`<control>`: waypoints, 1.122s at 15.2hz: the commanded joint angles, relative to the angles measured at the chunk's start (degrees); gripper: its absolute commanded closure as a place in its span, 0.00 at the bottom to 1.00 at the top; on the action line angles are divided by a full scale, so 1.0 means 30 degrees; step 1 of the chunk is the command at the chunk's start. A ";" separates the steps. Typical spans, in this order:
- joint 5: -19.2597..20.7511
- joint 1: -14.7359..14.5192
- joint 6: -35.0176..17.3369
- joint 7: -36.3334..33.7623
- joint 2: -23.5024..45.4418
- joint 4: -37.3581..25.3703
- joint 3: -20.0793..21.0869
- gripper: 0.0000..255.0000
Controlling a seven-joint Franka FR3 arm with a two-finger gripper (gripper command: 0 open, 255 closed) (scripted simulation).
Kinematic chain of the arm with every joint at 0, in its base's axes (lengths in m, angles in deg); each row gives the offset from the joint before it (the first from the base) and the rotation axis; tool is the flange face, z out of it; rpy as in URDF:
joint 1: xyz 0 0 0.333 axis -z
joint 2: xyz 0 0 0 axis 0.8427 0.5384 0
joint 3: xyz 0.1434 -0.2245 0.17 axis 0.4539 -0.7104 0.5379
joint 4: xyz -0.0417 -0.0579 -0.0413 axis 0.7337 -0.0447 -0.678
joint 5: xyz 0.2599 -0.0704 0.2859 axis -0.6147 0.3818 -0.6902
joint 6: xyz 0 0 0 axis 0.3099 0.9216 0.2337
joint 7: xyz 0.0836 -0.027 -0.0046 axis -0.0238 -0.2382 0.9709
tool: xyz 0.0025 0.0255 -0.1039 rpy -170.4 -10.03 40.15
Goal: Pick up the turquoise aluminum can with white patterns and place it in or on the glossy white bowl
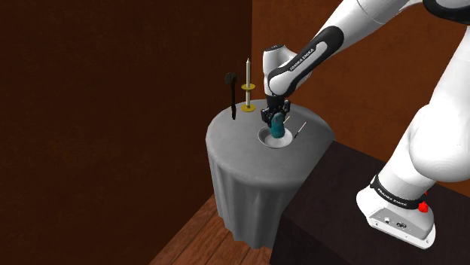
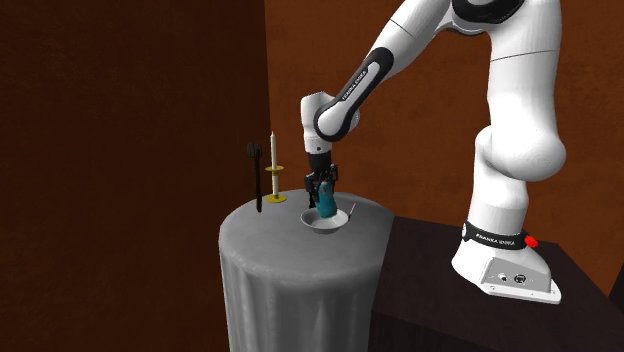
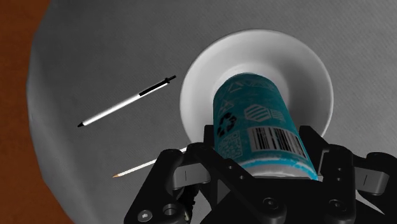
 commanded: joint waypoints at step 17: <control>-0.0176 0.0067 -0.1764 0.0046 0.1612 0.0139 0.0019 0.00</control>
